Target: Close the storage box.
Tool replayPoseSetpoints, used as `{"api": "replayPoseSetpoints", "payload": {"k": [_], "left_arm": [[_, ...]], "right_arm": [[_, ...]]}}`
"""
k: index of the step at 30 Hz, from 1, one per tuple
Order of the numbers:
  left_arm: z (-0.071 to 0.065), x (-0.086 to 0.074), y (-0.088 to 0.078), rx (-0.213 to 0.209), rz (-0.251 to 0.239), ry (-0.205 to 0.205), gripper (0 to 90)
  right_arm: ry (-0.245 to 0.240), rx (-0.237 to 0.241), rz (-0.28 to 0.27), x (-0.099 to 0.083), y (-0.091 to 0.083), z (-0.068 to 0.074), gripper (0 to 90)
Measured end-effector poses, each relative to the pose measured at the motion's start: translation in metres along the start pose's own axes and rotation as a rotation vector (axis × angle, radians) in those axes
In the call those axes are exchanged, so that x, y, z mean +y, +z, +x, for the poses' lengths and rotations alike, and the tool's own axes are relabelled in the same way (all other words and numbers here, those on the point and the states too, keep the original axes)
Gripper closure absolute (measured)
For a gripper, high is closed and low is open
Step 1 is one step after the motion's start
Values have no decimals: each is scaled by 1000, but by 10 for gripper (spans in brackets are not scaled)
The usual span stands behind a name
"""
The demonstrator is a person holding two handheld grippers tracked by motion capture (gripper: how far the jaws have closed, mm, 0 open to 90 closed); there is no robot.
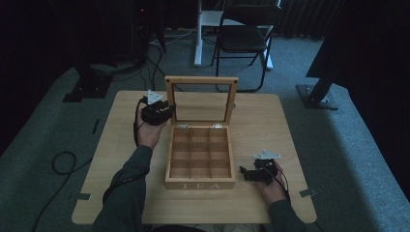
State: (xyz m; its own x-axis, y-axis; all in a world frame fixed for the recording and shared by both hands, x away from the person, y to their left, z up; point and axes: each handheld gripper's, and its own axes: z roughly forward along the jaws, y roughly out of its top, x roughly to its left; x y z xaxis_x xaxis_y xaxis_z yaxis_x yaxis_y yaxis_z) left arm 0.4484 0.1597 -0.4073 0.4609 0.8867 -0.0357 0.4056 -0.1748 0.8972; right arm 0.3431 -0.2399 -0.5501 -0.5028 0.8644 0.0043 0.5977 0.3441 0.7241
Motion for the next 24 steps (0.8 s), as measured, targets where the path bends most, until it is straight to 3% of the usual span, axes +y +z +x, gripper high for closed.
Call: {"api": "replayPoseSetpoints", "payload": {"k": [14,24], "left_arm": [[-2,-5,-11,-32,-14,-29,627],[-5,-8,-17,-38,-28,-23,625]], "right_arm": [[0,0,0,0,0,0,134],[1,0,0,0,0,0,134]]}}
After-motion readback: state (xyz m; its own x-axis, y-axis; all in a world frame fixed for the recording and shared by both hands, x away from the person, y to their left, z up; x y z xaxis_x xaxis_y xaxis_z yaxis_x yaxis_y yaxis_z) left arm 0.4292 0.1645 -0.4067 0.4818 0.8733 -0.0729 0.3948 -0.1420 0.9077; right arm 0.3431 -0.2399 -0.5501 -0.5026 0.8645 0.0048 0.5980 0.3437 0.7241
